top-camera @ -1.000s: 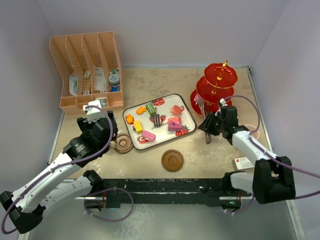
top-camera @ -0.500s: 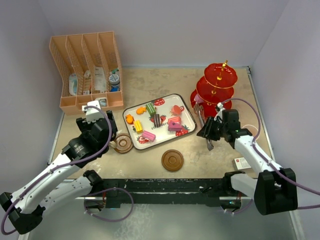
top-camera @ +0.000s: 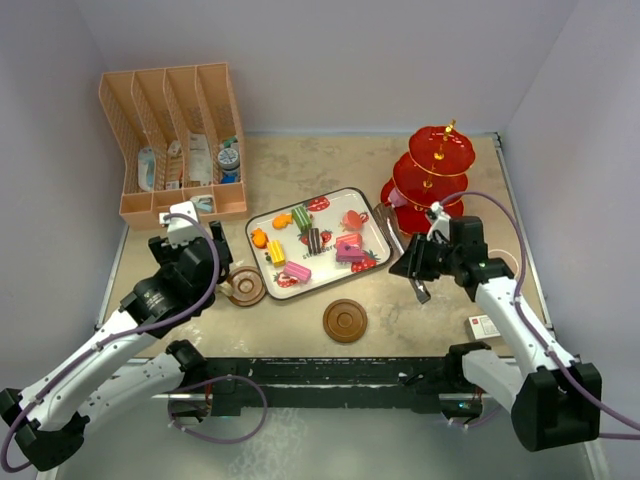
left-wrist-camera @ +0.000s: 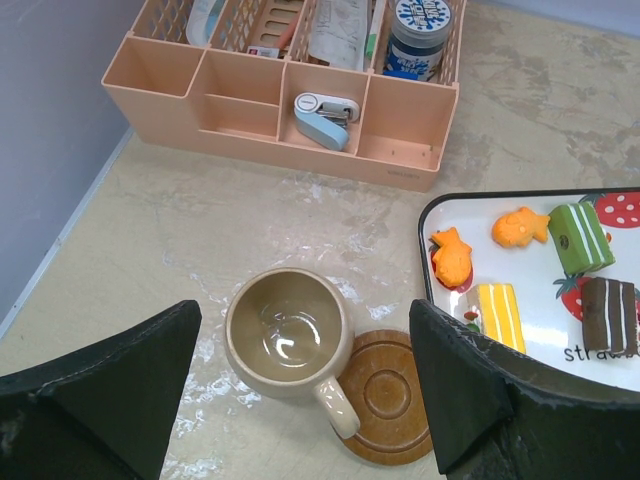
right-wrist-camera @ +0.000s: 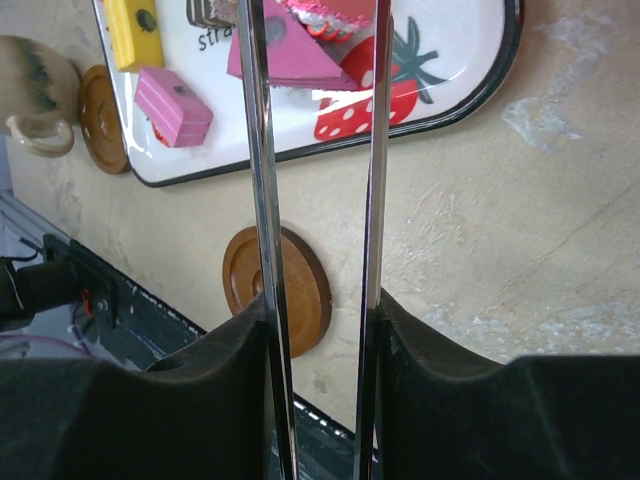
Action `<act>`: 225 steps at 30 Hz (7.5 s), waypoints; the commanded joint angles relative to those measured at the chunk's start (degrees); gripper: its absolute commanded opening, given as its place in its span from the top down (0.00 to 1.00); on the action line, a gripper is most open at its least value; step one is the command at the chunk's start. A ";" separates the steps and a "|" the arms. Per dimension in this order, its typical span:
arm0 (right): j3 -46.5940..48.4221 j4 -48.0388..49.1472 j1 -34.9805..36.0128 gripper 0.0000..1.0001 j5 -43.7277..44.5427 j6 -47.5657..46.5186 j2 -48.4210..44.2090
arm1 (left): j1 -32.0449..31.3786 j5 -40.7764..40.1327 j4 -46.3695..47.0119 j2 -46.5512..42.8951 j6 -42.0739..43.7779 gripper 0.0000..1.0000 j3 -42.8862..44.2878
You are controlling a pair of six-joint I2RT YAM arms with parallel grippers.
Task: Serve the afternoon tea
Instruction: Place the desert on the desert table, then adjust the dessert on the tray.
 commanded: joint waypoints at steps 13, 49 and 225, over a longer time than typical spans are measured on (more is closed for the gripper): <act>18.55 -11.34 19.09 0.60 28.18 -2.44 12.43 | 0.14 -1.91 0.60 0.55 0.89 0.16 0.84; 29.47 -17.10 31.36 0.57 41.75 -4.73 27.21 | 0.22 -2.03 0.52 0.98 0.73 0.14 0.96; 12.56 4.65 12.78 0.62 13.83 -1.67 17.33 | 0.27 1.32 0.52 5.80 1.09 0.15 1.14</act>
